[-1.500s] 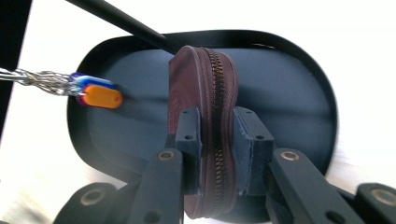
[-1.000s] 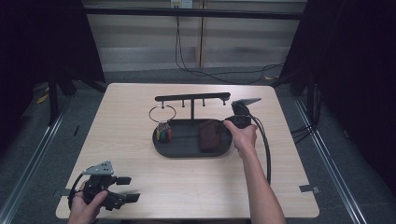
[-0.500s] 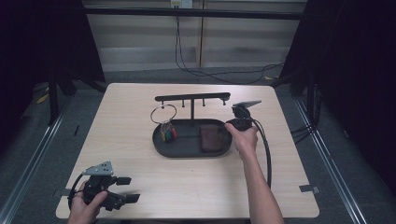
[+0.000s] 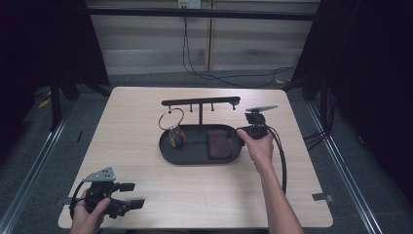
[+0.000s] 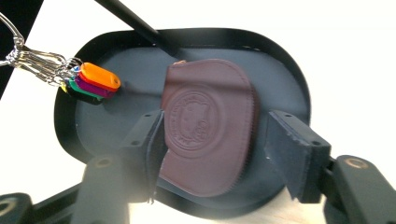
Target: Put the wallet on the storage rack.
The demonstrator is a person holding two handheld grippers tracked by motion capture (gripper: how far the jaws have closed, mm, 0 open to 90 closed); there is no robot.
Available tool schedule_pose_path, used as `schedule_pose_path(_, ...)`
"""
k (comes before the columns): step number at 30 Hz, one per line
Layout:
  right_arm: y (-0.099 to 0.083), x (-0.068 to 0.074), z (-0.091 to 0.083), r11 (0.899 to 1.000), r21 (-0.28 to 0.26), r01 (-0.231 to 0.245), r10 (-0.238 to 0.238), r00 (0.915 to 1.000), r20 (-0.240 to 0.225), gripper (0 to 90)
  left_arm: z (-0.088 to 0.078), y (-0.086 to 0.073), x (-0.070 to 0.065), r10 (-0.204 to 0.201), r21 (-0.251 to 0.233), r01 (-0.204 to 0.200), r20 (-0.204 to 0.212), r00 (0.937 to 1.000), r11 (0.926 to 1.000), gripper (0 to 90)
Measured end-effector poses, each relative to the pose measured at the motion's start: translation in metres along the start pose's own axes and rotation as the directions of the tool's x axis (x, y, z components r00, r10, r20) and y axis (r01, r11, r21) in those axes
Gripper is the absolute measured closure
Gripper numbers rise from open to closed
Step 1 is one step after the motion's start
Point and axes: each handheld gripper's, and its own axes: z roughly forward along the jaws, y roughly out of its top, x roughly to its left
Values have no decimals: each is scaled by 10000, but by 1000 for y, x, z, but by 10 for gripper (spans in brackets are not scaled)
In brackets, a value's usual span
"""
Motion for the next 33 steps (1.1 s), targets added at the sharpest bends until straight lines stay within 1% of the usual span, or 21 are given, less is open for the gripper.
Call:
schedule_pose_path(3, -6, -4, -5, 9996, -284, -83, 82, 10000, -37, 340, 1, 0, 1, -66, 18, 66, -55, 10000, 10000, 197)
schedule_pose_path(4, -8, -4, -6, 9995, -327, -31, 29, 10000, -42, 330, 1, 0, 1, -78, 22, 78, -56, 10000, 10000, 197)
schedule_pose_path(5, -10, -5, -7, 9989, -468, 79, -86, 9999, -133, 321, 1, 0, 1, -76, 43, 77, -68, 9999, 10000, 197)
schedule_pose_path(7, -12, -5, -10, 9983, -563, 139, -156, 9994, -296, 292, 0, 0, 1, -66, 65, 66, -52, 10000, 10000, 197)
schedule_pose_path(8, -14, -4, -11, 9981, -573, 231, -245, 9994, -238, 300, 0, 0, 1, -48, 33, 49, -83, 10000, 10000, 197)
schedule_pose_path(9, -16, -3, -12, 9977, -564, 370, -387, 9988, -292, 308, 0, 0, 1, -50, 3, 50, -86, 10000, 10000, 197)
schedule_pose_path(11, -20, -1, -14, 9973, -558, 474, -487, 9986, -223, 295, -1, 0, 1, -63, -31, 62, -90, 9999, 10000, 197)
schedule_pose_path(14, -24, 2, -16, 9959, -598, 678, -689, 9975, -161, 245, 0, 0, 2, -73, -2, 73, -99, 9999, 10000, 197)
schedule_pose_path(17, -29, 6, -18, 9936, -732, 864, -882, 9959, -221, 244, 0, 0, 2, -111, 88, 111, -74, 9999, 9999, 197)
schedule_pose_path(19, -33, 6, -20, 9922, -830, 931, -962, 9947, -350, 241, 1, 0, 3, -166, 81, 166, -105, 9998, 9998, 197)
schedule_pose_path(21, -39, 7, -20, 9913, -762, 1073, -1092, 9938, -212, 223, 1, 0, 3, -159, 136, 161, -128, 9998, 9998, 197)
schedule_pose_path(24, -46, 5, -21, 9893, -932, 1125, -1156, 9929, -282, 231, 1, 0, 2, -170, 116, 171, -117, 9998, 9998, 197)
schedule_pose_path(27, -53, 4, -24, 9857, -1114, 1266, -1272, 9919, 24, 226, 1, 0, 3, -196, 77, 197, -163, 9997, 9998, 197)
schedule_pose_path(31, -64, 4, -30, 9801, -1334, 1468, -1491, 9888, -73, 228, 0, 0, 4, -257, 41, 258, -158, 9995, 9997, 197)
schedule_pose_path(33, -69, 4, -32, 9794, -1294, 1548, -1565, 9877, -26, 226, 0, 0, 4, -296, 43, 297, -209, 9993, 9995, 197)
